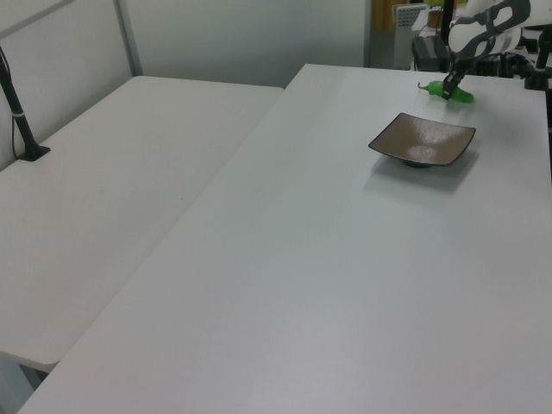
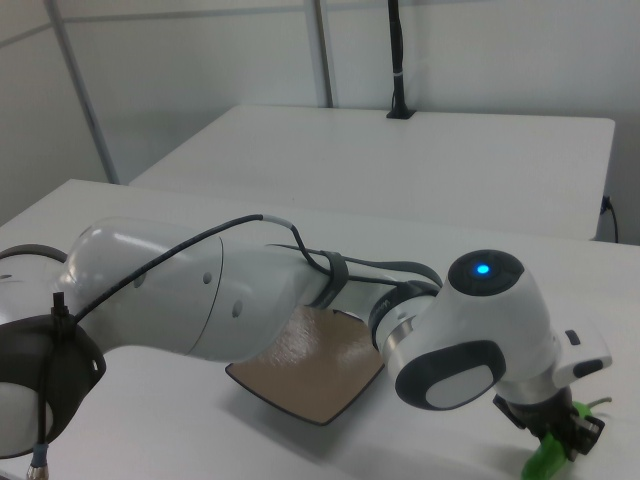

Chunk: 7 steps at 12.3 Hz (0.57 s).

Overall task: Chili peppers are placed on a ceramic plate
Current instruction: 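Lower the gripper onto the green chili pepper and close on it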

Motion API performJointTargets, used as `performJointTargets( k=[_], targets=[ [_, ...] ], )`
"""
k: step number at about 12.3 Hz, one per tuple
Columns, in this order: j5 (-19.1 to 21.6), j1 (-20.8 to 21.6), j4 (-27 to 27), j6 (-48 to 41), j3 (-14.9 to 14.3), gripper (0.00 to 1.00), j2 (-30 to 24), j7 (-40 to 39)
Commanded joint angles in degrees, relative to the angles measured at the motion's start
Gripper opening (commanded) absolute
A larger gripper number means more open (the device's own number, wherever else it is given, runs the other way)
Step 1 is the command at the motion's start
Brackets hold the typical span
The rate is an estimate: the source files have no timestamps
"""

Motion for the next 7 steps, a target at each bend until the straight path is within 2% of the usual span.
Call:
performJointTargets(
  k=[1,3,5,7],
  targets=[
    [4.0,1.3,-1.1,0.1,-0.2,0.32,-2.9,-1.3],
    [6.5,2.9,-1.3,-4.5,0.0,0.32,-4.9,-1.0],
    [6.8,3.3,-1.8,-9.0,0.4,0.33,-7.3,2.1],
    [6.8,3.9,-1.8,-14.5,2.3,0.33,-9.6,6.2]
  ],
)
